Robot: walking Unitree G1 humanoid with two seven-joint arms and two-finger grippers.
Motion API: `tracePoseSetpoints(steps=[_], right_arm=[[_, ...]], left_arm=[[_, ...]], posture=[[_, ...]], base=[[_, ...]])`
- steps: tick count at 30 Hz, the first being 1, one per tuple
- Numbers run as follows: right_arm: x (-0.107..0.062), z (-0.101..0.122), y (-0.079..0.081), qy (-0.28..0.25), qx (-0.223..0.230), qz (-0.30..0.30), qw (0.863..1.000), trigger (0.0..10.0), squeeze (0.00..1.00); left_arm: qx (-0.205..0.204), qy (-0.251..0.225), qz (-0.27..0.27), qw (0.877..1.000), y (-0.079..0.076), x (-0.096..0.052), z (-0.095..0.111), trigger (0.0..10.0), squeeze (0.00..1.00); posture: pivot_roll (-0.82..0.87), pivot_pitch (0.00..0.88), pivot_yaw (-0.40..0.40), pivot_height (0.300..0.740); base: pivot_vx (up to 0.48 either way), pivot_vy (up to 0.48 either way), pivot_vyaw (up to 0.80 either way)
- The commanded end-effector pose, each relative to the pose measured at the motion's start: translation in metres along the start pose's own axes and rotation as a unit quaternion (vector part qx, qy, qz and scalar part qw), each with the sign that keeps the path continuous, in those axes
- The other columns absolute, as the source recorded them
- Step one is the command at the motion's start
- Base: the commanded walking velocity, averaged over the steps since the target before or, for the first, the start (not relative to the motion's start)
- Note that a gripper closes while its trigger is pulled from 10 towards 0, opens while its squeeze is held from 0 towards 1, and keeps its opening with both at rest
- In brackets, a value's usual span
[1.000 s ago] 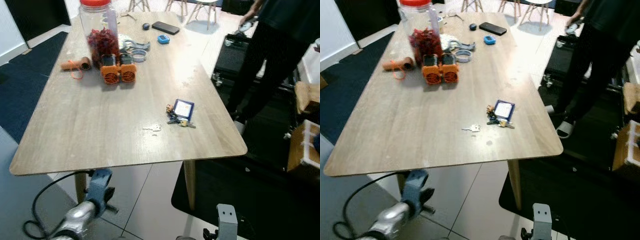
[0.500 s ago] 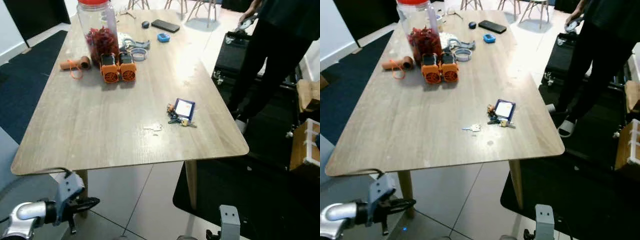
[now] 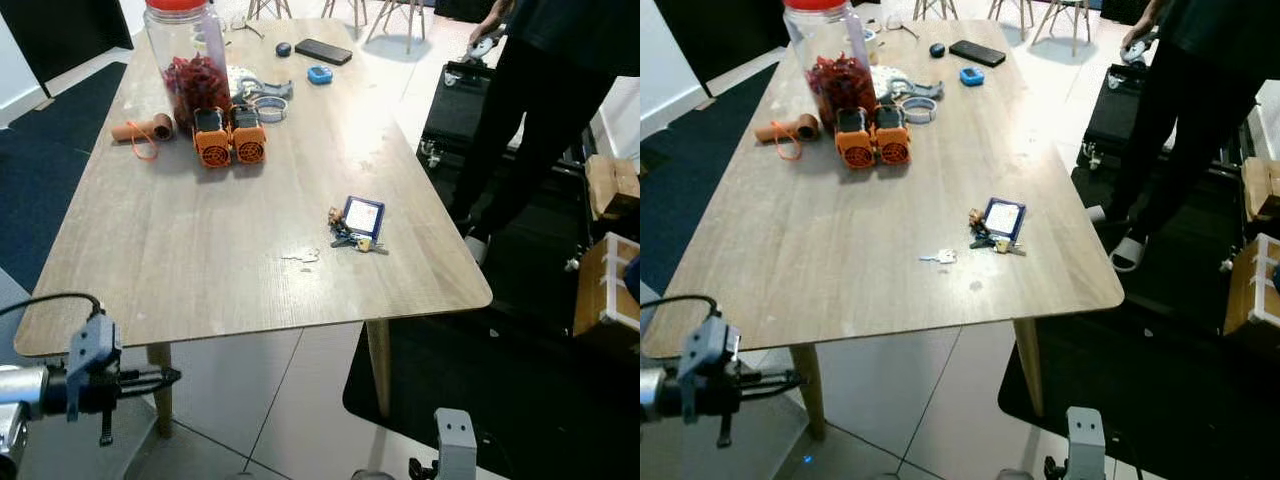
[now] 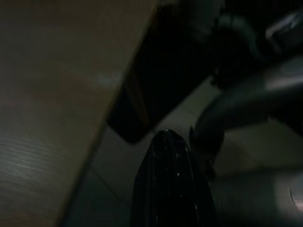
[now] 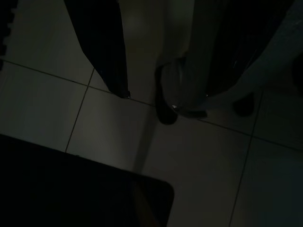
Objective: Hang keys on a hook
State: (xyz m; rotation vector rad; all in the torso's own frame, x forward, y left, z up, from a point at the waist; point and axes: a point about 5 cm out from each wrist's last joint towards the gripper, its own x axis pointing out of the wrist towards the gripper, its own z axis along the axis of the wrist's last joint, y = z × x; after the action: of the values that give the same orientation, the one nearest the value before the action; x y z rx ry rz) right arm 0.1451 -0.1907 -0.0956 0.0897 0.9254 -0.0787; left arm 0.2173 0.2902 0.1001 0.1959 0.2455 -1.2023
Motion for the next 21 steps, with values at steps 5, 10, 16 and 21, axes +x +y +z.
tracePoseSetpoints(steps=[5,10,16,21], right_arm=[[-0.001,-0.003,-0.002,0.007,0.0,-0.002,1.0,10.0,0.0],[-0.001,-0.002,-0.002,0.005,0.002,-0.003,1.0,10.0,0.0],[-0.001,-0.003,-0.002,0.007,0.001,-0.002,1.0,10.0,0.0],[0.0,-0.002,-0.002,0.007,-0.001,-0.001,1.0,10.0,0.0]], left_arm=[[0.021,-0.116,0.013,0.993,0.01,0.026,0.058,10.0,0.0],[0.011,-0.199,0.01,0.98,0.005,0.075,0.094,10.0,0.0],[-0.002,-0.156,0.087,0.984,0.005,0.14,0.087,10.0,0.0],[0.025,-0.08,0.178,0.981,0.013,0.177,0.074,10.0,0.0]], posture=[[0.06,0.079,-0.014,0.74],[0.05,0.079,-0.008,0.74],[0.06,0.079,-0.015,0.74],[0.05,0.083,-0.015,0.74]], base=[[0.0,0.0,0.0],[0.0,0.0,0.0],[0.0,0.0,0.0],[0.0,0.0,0.0]])
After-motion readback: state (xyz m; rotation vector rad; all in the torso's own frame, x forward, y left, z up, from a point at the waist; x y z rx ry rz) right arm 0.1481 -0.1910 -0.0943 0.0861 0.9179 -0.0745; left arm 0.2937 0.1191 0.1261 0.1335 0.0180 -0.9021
